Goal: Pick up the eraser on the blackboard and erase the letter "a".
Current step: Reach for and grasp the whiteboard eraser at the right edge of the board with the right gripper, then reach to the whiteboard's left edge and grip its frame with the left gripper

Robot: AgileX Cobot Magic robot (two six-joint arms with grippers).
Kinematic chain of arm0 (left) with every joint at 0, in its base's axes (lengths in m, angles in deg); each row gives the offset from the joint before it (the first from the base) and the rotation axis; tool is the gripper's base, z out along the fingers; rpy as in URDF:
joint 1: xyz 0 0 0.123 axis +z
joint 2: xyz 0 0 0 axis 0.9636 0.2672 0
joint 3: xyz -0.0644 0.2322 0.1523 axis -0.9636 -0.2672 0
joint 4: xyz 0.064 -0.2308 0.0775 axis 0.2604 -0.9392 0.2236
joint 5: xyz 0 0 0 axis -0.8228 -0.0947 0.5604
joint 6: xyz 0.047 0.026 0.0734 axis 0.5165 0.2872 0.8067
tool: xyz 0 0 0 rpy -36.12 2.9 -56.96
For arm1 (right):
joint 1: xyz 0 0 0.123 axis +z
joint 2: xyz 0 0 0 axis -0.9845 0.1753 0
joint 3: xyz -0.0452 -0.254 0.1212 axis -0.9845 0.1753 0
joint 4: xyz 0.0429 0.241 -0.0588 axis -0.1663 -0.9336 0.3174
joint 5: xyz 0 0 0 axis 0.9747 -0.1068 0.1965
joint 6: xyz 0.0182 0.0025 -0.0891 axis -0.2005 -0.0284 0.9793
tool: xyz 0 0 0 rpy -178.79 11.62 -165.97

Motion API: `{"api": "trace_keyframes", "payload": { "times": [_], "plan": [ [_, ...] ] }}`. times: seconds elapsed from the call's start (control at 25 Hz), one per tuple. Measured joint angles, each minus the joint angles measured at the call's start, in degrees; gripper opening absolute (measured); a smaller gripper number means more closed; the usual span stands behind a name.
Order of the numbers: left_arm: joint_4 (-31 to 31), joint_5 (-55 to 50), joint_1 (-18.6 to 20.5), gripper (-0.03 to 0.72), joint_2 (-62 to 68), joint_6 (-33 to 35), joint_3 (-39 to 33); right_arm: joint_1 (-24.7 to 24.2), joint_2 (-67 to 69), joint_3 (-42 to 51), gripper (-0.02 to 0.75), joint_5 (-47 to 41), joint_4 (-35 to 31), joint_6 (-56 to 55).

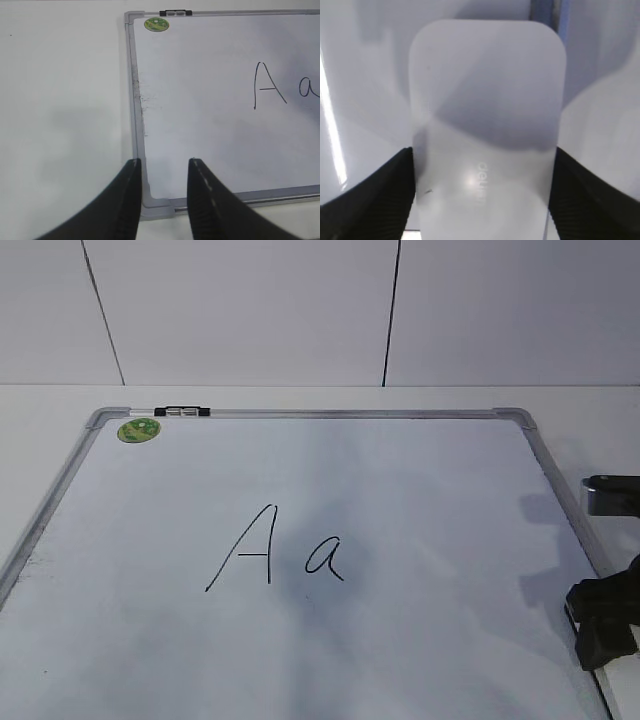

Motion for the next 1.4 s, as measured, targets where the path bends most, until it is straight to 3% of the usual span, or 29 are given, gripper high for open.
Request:
{"api": "trace_keyframes", "payload": {
  "times": [0.28, 1.4],
  "plan": [
    [0.0, 0.0, 0.0, 0.235, 0.0, 0.0, 0.0, 0.0, 0.0, 0.0, 0.571, 0.0, 0.5, 0.0],
    [-0.1, 0.0, 0.0, 0.235, 0.0, 0.0, 0.0, 0.0, 0.0, 0.0, 0.568, 0.0, 0.5, 0.0]
  ]
}}
